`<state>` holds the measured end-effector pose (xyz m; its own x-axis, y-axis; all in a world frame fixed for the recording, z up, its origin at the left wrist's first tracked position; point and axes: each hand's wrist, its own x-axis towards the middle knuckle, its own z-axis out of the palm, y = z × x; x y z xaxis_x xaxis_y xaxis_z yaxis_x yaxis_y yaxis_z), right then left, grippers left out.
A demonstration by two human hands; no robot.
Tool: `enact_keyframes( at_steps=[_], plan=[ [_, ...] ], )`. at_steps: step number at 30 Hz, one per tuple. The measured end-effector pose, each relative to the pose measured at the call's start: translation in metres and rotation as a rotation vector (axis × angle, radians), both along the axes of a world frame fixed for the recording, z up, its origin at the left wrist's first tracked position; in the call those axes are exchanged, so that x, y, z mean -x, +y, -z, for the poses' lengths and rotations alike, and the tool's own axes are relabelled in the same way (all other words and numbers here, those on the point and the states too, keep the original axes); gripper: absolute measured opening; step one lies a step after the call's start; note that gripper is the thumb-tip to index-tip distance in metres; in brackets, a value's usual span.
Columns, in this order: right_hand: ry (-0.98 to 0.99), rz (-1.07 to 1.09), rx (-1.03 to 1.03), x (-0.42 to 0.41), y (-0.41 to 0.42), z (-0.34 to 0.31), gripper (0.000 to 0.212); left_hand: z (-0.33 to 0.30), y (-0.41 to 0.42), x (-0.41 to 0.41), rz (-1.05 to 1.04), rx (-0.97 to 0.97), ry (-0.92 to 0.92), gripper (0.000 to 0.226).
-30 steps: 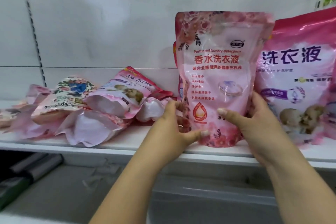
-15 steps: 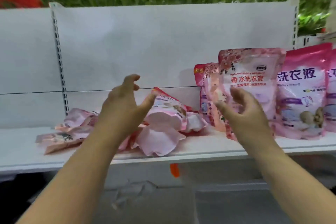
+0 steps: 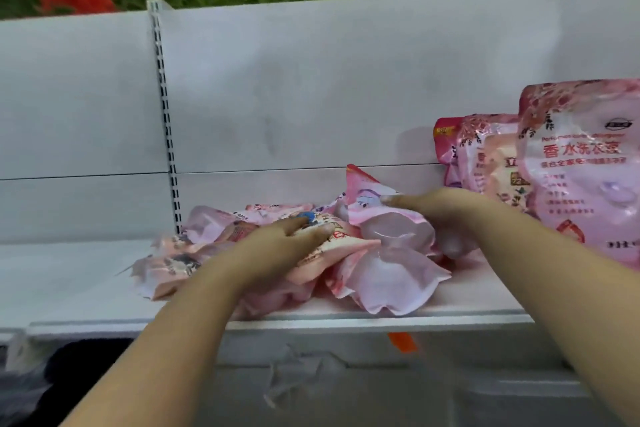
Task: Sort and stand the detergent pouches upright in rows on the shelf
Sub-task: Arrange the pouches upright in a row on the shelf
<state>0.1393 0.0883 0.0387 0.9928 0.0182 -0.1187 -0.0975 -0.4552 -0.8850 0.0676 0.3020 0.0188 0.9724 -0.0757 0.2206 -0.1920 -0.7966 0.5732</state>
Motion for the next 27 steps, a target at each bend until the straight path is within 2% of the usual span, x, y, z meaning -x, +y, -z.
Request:
enact_keyframes(
  at_steps=[2, 3, 4, 6, 9, 10, 11, 13, 15, 17, 18, 19, 21, 22, 24, 26, 27],
  plan=[
    [-0.163, 0.092, 0.206, -0.005, -0.002, -0.009, 0.041, -0.006, 0.007, 0.003, -0.017, 0.091, 0.105, 0.037],
    [-0.286, 0.13, 0.264, -0.012, -0.003, -0.015, 0.038, -0.01, 0.008, 0.003, -0.019, 0.169, 0.138, 0.042],
    [-0.366, 0.124, 0.222, -0.017, -0.002, -0.018, 0.034, -0.016, 0.005, 0.003, -0.015, 0.231, 0.156, 0.044],
    [-0.5, 0.064, -0.04, -0.035, 0.001, -0.02, 0.023, -0.025, 0.001, 0.001, -0.014, 0.204, 0.145, 0.047],
    [-0.669, 0.005, -0.307, -0.037, 0.008, -0.022, 0.011, -0.037, -0.003, -0.011, -0.119, -0.069, 0.118, 0.089],
    [-0.741, -0.034, -0.35, -0.035, 0.011, -0.025, 0.006, -0.04, -0.003, -0.018, -0.115, -0.05, 0.089, 0.098],
    [-0.842, -0.072, -0.372, -0.031, 0.013, -0.03, 0.007, -0.044, -0.006, -0.024, -0.089, 0.049, 0.059, 0.103],
    [-1.031, -0.169, -0.341, -0.022, 0.022, -0.041, 0.011, -0.051, -0.012, -0.038, -0.018, 0.367, 0.006, 0.108],
    [-1.105, -0.243, -0.319, -0.02, 0.032, -0.052, 0.016, -0.056, -0.02, -0.05, 0.18, 0.728, 0.065, 0.097],
    [-1.056, -0.304, -0.378, -0.023, 0.042, -0.056, 0.016, -0.062, -0.031, -0.06, 0.374, 1.038, 0.111, 0.071],
    [-0.993, -0.344, -0.407, -0.028, 0.045, -0.055, 0.008, -0.06, -0.032, -0.065, 0.454, 1.135, 0.1, 0.062],
    [-0.907, -0.365, -0.424, -0.037, 0.047, -0.052, 0.009, -0.055, -0.033, -0.071, 0.492, 1.179, 0.059, 0.057],
    [-0.687, -0.38, -0.426, -0.049, 0.048, -0.043, 0.04, -0.048, -0.035, -0.079, 0.425, 1.2, -0.06, 0.051],
    [-0.581, -0.4, -0.478, -0.05, 0.047, -0.043, 0.047, -0.049, -0.033, -0.084, 0.39, 1.184, -0.099, 0.045],
    [-0.481, -0.461, -0.624, -0.053, 0.045, -0.046, 0.035, -0.052, -0.033, -0.091, 0.37, 1.147, -0.124, 0.032],
    [-0.526, -0.449, -0.745, -0.053, 0.043, -0.048, 0.012, -0.055, -0.03, -0.094, 0.332, 1.089, -0.17, 0.022],
    [-0.551, -0.416, -0.787, -0.055, 0.043, -0.048, 0.01, -0.055, -0.027, -0.097, 0.301, 1.065, -0.188, 0.018]
  ],
)
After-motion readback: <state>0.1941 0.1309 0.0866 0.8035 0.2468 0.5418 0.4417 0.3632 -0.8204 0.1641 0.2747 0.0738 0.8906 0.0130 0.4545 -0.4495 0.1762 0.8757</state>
